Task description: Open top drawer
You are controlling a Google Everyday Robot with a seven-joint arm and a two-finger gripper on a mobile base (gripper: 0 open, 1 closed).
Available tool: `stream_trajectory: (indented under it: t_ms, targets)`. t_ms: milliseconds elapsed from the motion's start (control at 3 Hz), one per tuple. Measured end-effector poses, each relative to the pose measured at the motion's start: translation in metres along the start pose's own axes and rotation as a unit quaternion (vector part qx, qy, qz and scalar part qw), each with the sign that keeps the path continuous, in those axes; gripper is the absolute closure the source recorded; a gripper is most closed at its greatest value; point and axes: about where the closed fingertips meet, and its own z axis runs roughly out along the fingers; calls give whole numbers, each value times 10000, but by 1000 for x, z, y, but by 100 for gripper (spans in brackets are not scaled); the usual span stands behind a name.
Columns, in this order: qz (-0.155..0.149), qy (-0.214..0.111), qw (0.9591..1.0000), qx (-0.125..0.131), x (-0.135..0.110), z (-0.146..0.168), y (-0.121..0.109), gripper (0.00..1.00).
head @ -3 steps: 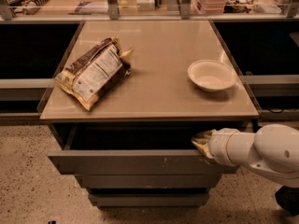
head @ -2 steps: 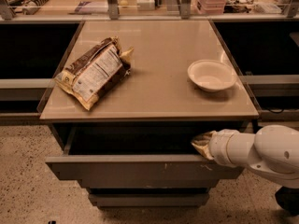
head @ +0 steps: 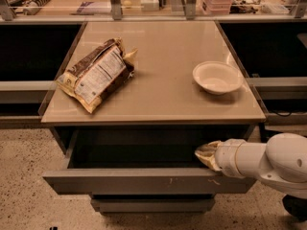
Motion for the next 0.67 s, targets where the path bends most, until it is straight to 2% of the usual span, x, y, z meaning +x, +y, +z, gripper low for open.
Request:
stream_trajectory:
  t_ms: [333, 667]
  targets:
    - [115, -163, 9996, -212, 12, -1, 23, 100]
    - [115, -163, 9996, -212, 9, -2, 21, 100]
